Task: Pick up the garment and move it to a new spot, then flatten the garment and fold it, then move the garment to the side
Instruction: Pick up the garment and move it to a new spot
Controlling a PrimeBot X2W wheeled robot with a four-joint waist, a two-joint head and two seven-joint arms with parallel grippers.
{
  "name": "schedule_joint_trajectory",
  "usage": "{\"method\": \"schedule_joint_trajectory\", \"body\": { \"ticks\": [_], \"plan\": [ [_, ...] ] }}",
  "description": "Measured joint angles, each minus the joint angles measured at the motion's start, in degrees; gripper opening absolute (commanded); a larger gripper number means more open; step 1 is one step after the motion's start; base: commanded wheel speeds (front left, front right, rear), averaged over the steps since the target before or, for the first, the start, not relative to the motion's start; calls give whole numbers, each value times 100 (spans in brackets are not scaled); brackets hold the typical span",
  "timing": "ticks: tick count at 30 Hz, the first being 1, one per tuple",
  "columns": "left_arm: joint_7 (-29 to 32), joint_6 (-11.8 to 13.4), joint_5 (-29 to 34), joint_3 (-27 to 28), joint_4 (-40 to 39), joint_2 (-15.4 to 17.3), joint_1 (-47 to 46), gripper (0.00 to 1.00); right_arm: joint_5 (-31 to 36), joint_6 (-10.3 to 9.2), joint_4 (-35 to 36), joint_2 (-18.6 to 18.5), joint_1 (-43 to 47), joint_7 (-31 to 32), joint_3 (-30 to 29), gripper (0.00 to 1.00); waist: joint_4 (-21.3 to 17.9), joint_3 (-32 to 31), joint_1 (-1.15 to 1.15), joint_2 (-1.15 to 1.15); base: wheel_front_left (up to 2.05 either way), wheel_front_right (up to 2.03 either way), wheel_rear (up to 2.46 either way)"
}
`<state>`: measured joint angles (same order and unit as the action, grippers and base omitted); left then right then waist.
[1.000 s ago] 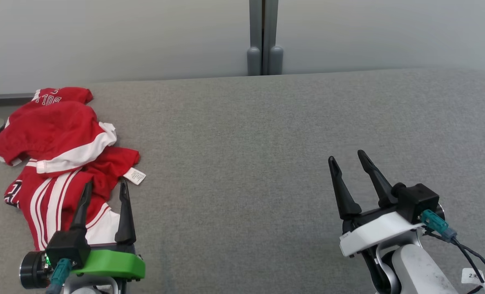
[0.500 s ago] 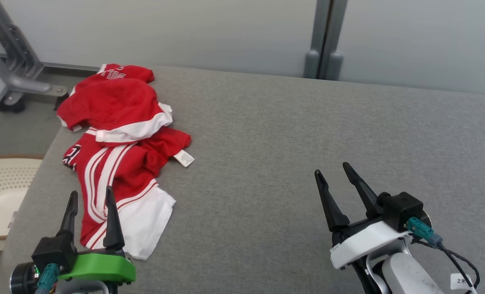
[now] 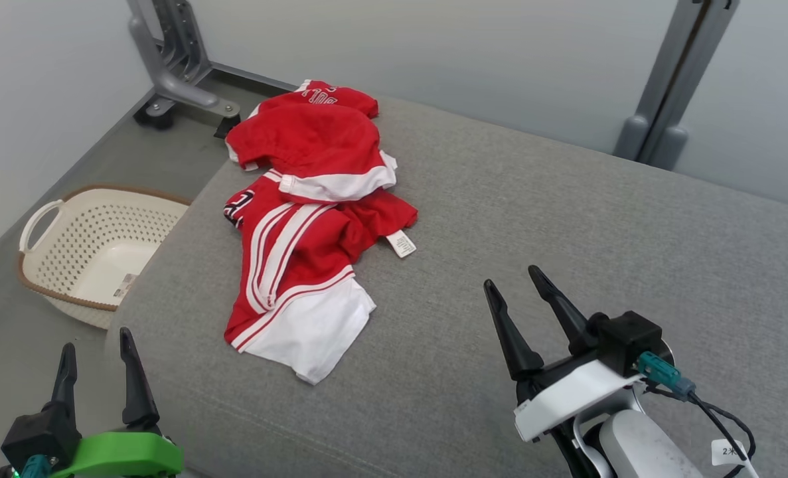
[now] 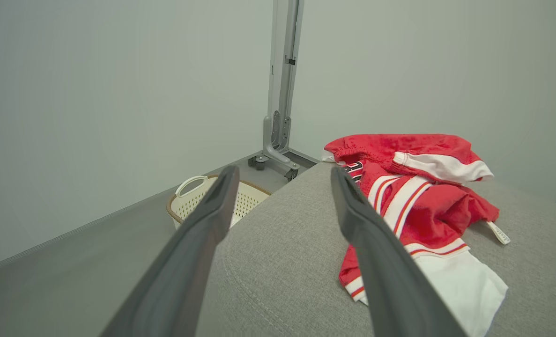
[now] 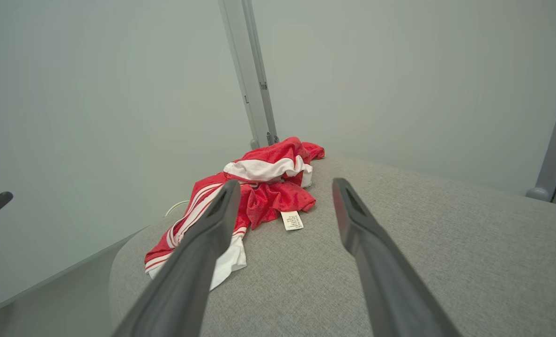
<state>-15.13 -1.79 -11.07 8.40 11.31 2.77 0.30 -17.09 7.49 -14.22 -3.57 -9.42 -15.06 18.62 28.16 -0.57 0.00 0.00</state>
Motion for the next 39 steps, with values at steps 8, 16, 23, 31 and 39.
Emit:
{"method": "schedule_joint_trajectory", "body": {
  "ticks": [8, 16, 23, 31, 39],
  "plan": [
    [-1, -15, -324, -37, 182, -2, 12, 100, -85, 0, -45, -52, -49, 0, 62, 100, 176, 85, 0, 0, 0, 0, 0],
    [1049, -334, -688, -323, 238, 367, -999, 100, -20, 0, 135, -87, 18, 1, -179, 100, 103, 21, 0, 0, 0, 0, 0],
    [3173, -488, -1516, -421, 280, 1020, -2216, 100, 69, 0, 366, -168, -81, 0, -288, 100, -176, 102, 0, 0, 0, 0, 0],
    [4996, -534, -2357, -635, 1182, 1416, -2973, 100, 84, 0, 508, -347, -392, 0, -298, 100, -799, 493, 0, 0, 0, 0, 0],
    [5269, -552, -2775, -597, 2299, 1693, -3209, 100, 58, 0, 617, -460, -632, 0, -367, 100, -1631, 944, 1, 0, 0, 0, 0]
  ]
}}
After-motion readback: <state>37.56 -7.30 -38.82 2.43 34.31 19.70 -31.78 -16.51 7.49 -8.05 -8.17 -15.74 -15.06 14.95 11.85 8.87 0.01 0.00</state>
